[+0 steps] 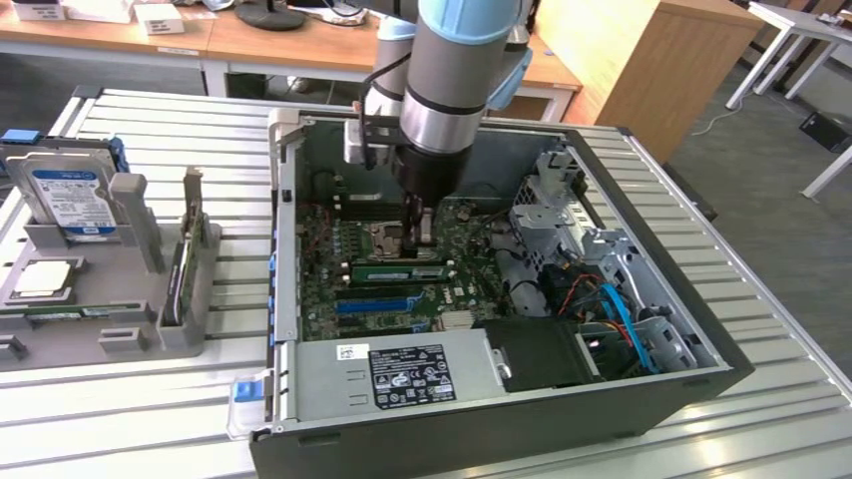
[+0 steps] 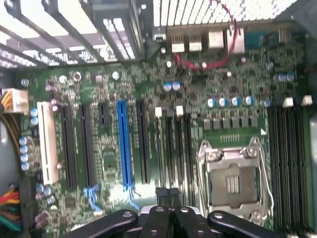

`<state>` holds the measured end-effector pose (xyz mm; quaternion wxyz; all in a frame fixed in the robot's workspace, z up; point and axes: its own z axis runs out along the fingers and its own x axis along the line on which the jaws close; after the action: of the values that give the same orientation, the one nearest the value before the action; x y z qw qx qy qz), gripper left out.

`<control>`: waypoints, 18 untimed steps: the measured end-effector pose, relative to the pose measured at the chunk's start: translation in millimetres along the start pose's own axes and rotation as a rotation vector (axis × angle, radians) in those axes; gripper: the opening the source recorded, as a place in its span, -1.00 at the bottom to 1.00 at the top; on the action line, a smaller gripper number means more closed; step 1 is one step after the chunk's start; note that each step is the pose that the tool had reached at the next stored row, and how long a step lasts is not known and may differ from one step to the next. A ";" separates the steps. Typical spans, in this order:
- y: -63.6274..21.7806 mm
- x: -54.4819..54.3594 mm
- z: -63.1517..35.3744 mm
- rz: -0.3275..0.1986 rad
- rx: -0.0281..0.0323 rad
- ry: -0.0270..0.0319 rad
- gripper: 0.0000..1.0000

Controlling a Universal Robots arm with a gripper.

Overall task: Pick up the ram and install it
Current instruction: 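Press down the ram until it locks into place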

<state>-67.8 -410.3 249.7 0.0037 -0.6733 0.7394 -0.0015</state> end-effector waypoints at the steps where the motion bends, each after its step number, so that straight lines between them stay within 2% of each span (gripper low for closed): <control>1: 2.7 0.3 0.1 0.000 0.0000 0.0000 -0.79; 5: 12.8 1.2 0.4 0.000 0.0000 0.0000 -0.79; 10: 19.7 1.8 0.5 0.000 0.0000 0.0000 -0.79; 18: 20.2 1.9 3.0 0.000 0.0000 0.0000 -0.79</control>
<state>-88.1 -410.3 246.5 0.0037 -0.6733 0.7394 -0.0015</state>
